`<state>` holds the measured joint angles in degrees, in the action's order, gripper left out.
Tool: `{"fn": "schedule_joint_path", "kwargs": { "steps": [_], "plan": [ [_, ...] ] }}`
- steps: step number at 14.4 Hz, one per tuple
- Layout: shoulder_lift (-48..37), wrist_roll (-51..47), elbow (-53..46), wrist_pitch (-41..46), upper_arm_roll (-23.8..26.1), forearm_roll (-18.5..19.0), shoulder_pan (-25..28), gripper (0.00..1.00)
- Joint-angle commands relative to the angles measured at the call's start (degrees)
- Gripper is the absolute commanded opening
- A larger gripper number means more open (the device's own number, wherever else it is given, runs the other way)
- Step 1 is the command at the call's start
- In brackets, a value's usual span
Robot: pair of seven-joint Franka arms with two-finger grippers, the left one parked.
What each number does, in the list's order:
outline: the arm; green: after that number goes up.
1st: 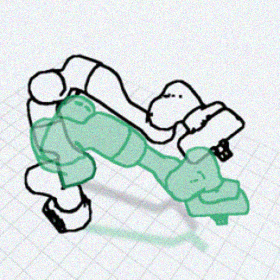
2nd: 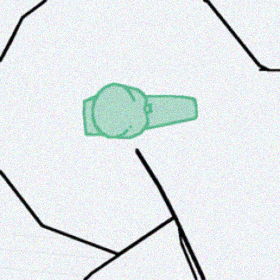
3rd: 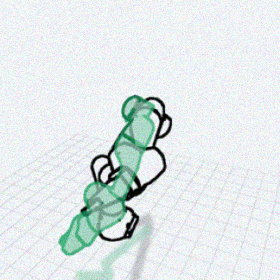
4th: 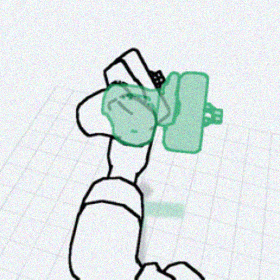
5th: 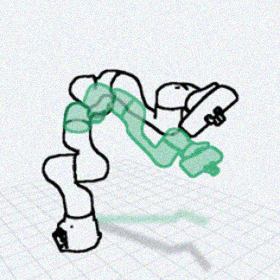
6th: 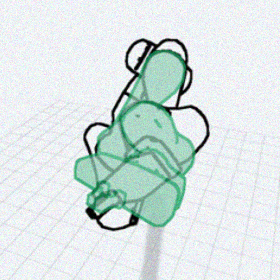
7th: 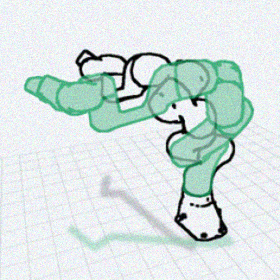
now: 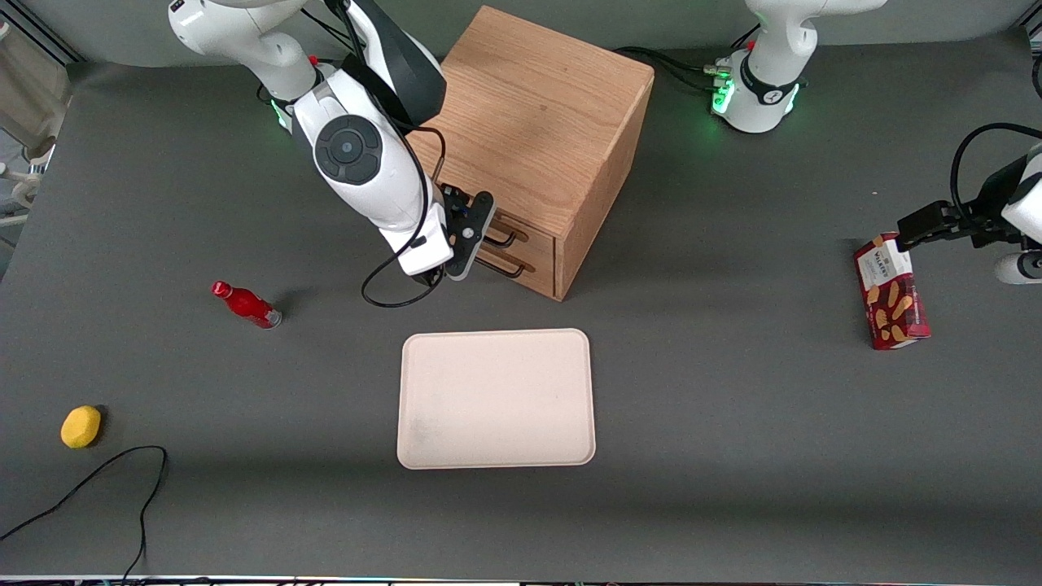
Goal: Open upper drawer
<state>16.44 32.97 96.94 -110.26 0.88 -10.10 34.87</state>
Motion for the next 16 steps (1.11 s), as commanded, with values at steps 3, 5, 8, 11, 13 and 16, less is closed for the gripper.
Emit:
{"fn": "schedule_joint_path", "kwargs": {
  "steps": [3, 5, 8, 11, 13, 16],
  "plan": [
    [-1.4, 1.7, 3.6, -3.6, 0.6, -1.1, -0.1, 1.0],
    [-1.2, 1.7, 3.7, -3.7, 0.6, -1.1, -0.1, 1.0],
    [-1.1, 1.8, 4.4, -5.0, 0.5, -1.0, -0.1, 1.0],
    [-0.8, 2.0, 5.6, -6.8, 0.5, -0.9, -0.1, 1.0],
    [-0.7, 2.0, 5.6, -7.0, 0.6, -0.8, -0.1, 1.0],
    [-0.3, 2.1, 5.6, -7.4, 0.6, -0.8, -0.1, 1.0]
  ]
}}
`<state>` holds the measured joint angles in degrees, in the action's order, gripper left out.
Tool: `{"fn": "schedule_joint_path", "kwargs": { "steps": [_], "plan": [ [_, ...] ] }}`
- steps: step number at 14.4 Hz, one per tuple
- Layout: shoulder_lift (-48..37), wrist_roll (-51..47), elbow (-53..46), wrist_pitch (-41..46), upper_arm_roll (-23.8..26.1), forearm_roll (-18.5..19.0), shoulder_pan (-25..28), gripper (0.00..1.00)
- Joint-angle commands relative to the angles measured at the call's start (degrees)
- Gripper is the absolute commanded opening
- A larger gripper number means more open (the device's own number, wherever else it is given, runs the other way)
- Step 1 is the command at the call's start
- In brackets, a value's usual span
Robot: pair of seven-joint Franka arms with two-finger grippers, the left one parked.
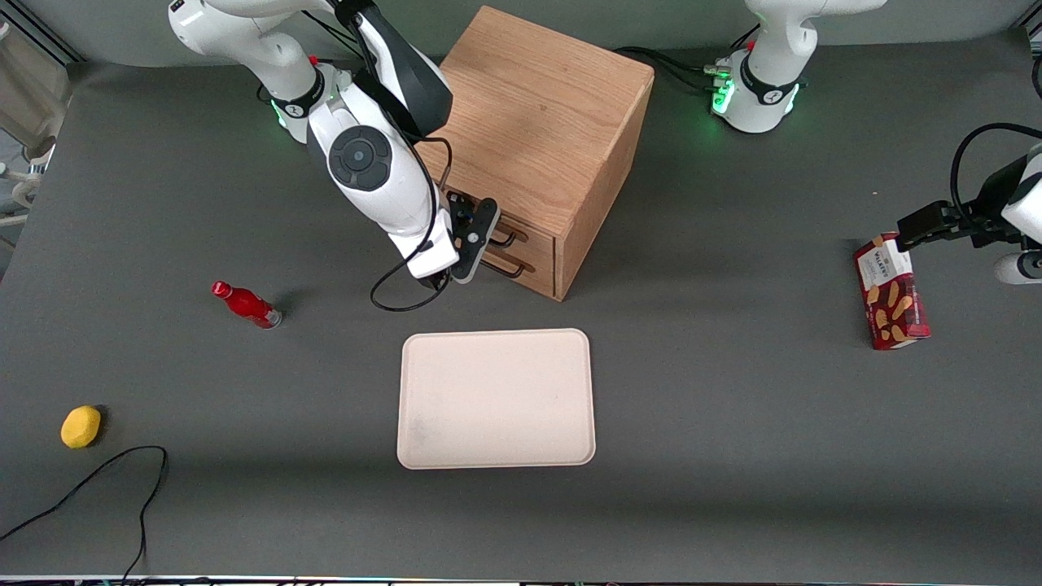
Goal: Open upper drawer
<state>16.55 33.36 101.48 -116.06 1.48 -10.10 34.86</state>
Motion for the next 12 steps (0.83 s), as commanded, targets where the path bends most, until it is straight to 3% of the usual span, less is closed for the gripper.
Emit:
{"fn": "schedule_joint_path", "kwargs": {
  "steps": [1, 12],
  "plan": [
    [-0.3, 1.7, 1.1, -2.1, 0.0, -0.8, -0.1, 1.0],
    [0.9, 4.0, 0.5, -2.9, -0.3, -0.9, -0.8, 1.0]
  ]
}}
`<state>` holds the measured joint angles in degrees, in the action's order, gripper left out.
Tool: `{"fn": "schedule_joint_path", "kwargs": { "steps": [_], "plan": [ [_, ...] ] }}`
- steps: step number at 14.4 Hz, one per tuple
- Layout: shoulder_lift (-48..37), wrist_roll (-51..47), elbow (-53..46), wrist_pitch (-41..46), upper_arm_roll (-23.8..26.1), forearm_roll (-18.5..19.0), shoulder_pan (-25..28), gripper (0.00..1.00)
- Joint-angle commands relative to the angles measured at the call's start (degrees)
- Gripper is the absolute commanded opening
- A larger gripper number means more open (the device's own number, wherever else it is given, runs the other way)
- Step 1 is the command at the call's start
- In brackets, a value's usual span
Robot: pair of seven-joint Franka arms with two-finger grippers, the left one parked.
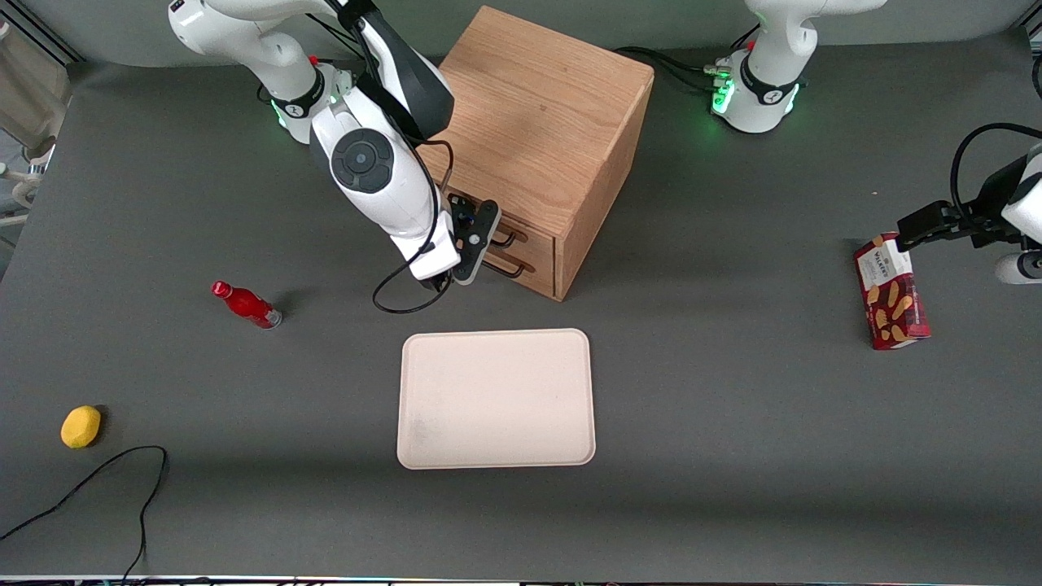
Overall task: Open upper drawer
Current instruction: 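Pull the upper drawer outward by its handle with the right gripper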
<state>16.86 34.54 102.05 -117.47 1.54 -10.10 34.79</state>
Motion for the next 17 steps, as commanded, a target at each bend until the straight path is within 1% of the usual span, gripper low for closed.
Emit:
{"fn": "schedule_joint_path", "kwargs": {
  "steps": [1, 13, 17],
  "plan": [
    [1.0, 2.8, -0.2, -1.4, -0.4, -0.9, -0.9, 1.0],
    [5.4, 1.5, -7.5, -0.5, -0.6, -1.6, -4.1, 1.0],
    [5.6, -1.0, -8.4, -0.1, -0.7, -1.6, -4.6, 1.0]
  ]
}}
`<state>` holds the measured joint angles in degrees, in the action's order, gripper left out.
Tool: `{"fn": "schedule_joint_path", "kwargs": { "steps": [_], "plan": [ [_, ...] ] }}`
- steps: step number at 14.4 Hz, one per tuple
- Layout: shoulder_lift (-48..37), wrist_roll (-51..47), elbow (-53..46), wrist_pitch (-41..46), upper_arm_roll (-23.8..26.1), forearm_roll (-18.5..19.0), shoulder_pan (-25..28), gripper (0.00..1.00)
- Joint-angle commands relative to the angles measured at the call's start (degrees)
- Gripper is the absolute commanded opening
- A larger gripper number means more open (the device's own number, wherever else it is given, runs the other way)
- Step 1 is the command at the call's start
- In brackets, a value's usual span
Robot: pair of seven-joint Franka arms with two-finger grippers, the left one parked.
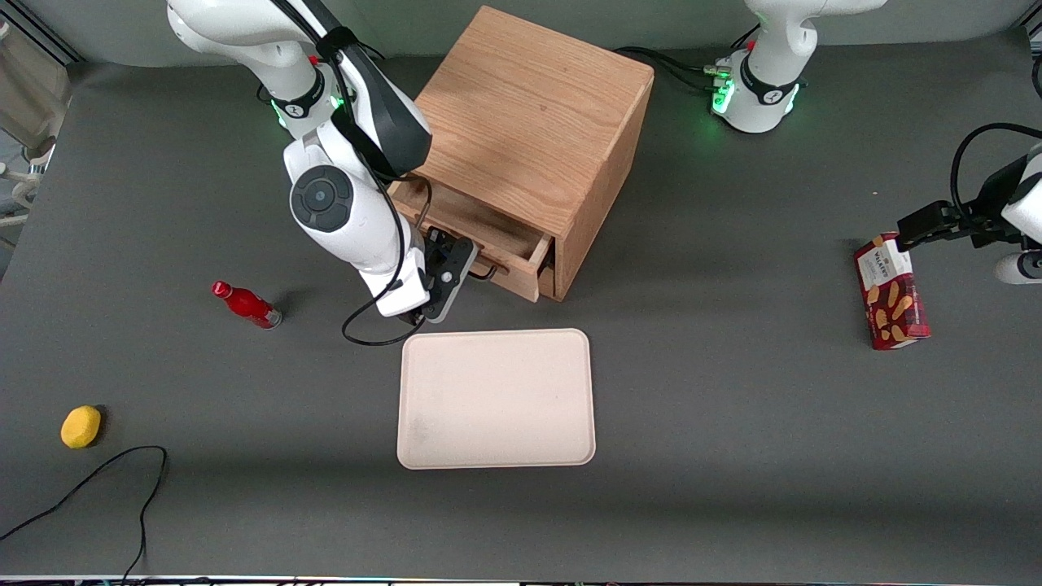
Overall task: Open upper drawer
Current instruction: 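Pull the upper drawer outward by its handle with the right gripper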
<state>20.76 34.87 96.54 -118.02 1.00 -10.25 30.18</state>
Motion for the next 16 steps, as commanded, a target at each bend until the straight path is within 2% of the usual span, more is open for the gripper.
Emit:
{"fn": "schedule_joint_path", "kwargs": {
  "steps": [1, 16],
  "plan": [
    [2.0, -1.5, -3.0, 0.4, -0.1, -1.4, 0.0, 1.0],
    [5.3, -0.2, -7.3, 0.5, -0.2, -0.9, -4.6, 1.0]
  ]
}}
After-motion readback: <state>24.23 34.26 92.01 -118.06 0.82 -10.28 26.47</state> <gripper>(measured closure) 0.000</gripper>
